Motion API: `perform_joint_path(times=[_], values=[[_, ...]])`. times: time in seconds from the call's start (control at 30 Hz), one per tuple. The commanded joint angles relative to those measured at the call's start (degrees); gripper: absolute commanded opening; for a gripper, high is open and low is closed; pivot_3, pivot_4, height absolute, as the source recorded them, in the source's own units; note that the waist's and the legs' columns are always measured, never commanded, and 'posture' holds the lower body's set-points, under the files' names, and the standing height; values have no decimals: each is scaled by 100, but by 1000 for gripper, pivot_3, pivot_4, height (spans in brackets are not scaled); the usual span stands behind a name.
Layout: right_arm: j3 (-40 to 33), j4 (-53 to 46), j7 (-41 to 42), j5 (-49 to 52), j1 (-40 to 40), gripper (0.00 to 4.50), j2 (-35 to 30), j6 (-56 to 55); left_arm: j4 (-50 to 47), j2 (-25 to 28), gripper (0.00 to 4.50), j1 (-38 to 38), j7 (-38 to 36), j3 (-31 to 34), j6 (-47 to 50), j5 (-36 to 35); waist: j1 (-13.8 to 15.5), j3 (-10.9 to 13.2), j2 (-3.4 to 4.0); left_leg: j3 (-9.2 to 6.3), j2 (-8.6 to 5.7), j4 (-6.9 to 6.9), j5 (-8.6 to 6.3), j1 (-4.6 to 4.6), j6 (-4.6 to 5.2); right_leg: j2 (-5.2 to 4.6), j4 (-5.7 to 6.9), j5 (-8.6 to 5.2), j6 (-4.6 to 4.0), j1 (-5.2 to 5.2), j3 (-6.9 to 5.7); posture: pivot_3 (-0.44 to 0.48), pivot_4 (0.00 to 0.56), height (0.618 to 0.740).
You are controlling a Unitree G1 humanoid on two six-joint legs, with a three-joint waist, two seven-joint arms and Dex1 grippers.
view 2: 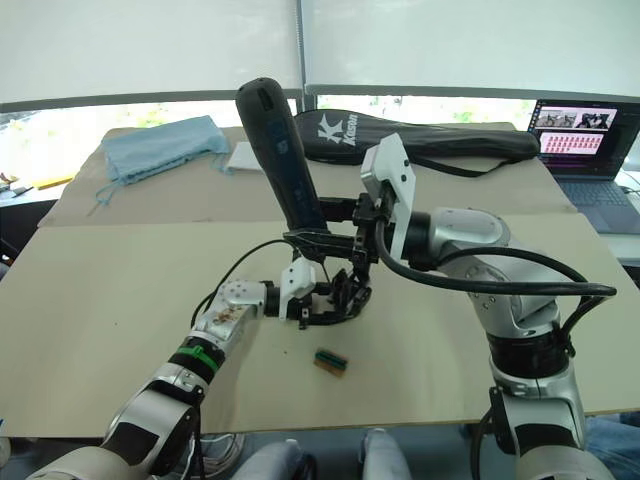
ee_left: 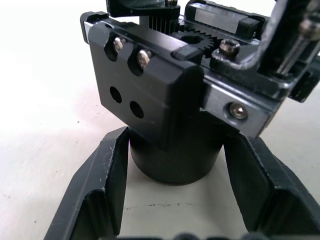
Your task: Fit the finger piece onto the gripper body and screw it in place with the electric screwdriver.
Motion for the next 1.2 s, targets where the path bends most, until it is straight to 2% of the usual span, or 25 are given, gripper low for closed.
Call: perform_joint_path(times=[0.03,0.53,1.2], values=[[-80,-191,40,14,-16,1879,-8,-189,-305,-21,2302,-91,17,98,-9,-101,-1,0,0,0,0,0,0,0,0,0,0,0,0,0,0,0,150,736],[-179,-218,-130,210,-222,1879,136,-60,-283,-24,2302,-106,16,100,-9,-100,-1,0,0,0,0,0,0,0,0,0,0,0,0,-1,0,0,150,736],[-103,-169,23,-42,-168,1879,45,-159,-282,-24,2302,-116,16,102,-7,-100,-2,0,0,0,0,0,0,0,0,0,1,0,0,-1,0,0,150,736]])
